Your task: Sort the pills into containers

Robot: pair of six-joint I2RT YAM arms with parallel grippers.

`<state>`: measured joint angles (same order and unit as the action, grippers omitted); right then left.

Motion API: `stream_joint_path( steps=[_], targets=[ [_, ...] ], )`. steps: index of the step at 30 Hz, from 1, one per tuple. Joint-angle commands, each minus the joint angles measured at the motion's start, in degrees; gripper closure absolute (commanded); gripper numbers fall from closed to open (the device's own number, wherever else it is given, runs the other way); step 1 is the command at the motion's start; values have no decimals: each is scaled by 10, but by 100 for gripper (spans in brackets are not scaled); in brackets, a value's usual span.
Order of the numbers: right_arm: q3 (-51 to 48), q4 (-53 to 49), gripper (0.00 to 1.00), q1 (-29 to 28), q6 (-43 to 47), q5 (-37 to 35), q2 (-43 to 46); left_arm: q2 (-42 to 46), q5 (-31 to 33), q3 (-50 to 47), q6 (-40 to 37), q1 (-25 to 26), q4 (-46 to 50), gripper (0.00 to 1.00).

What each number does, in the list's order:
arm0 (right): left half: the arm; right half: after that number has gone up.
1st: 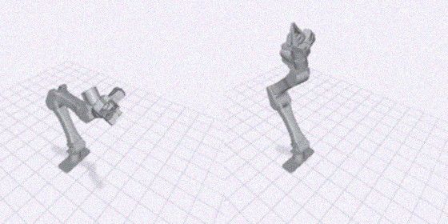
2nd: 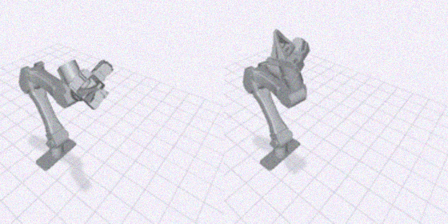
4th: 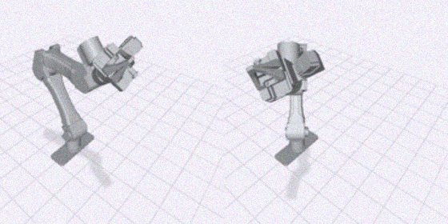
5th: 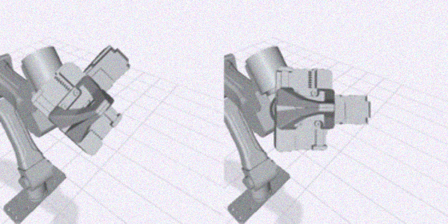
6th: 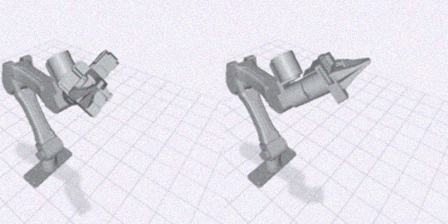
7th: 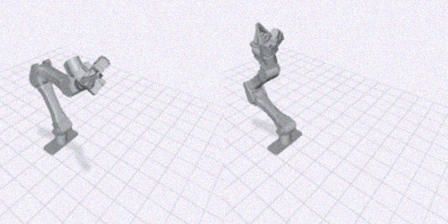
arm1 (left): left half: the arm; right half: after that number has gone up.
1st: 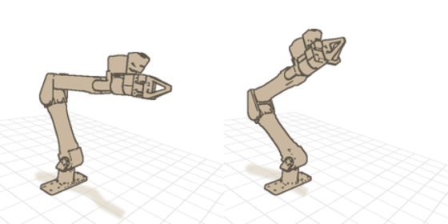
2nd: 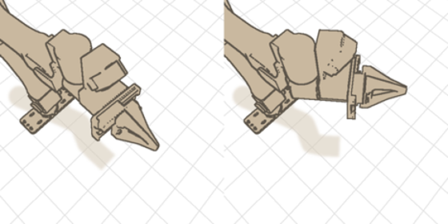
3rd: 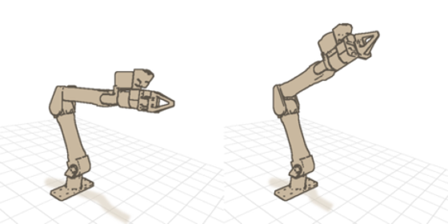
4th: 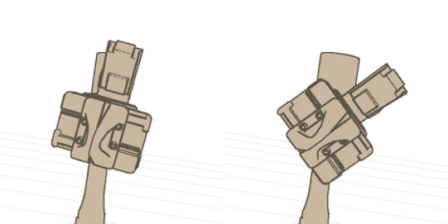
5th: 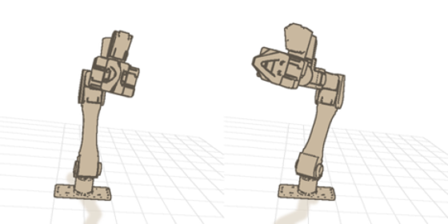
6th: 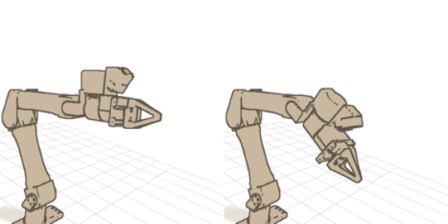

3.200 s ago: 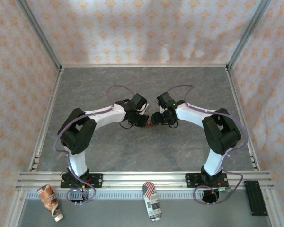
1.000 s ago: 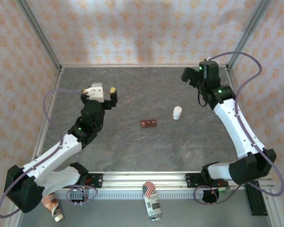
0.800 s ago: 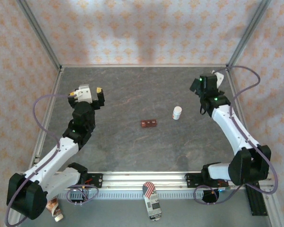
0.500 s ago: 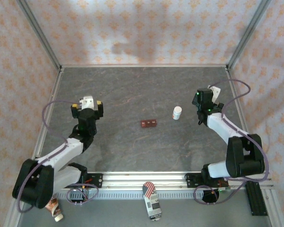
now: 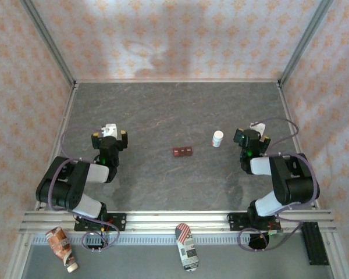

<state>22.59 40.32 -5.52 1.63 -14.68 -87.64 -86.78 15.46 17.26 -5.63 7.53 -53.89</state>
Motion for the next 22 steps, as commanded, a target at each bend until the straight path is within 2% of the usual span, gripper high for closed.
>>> stream_joint_path(
  steps=[1, 2, 3, 7, 10, 22],
  targets=[
    [13, 56, 0, 27, 3, 68, -2, 0, -68, 40, 22, -21, 32, 0],
    [12, 54, 0, 29, 3, 69, -2, -2, -66, 55, 33, -29, 57, 0],
    [16, 41, 0, 29, 2, 70, 2, -8, -74, 53, 39, -37, 45, 0],
    [10, 56, 0, 29, 3, 69, 2, -8, -38, 48, 50, -38, 33, 0],
    [8, 55, 0, 29, 4, 70, 4, -9, 15, 43, 59, -30, 22, 0],
    [12, 50, 0, 31, 9, 91, 4, -9, 12, 43, 58, -30, 20, 0]
  ],
)
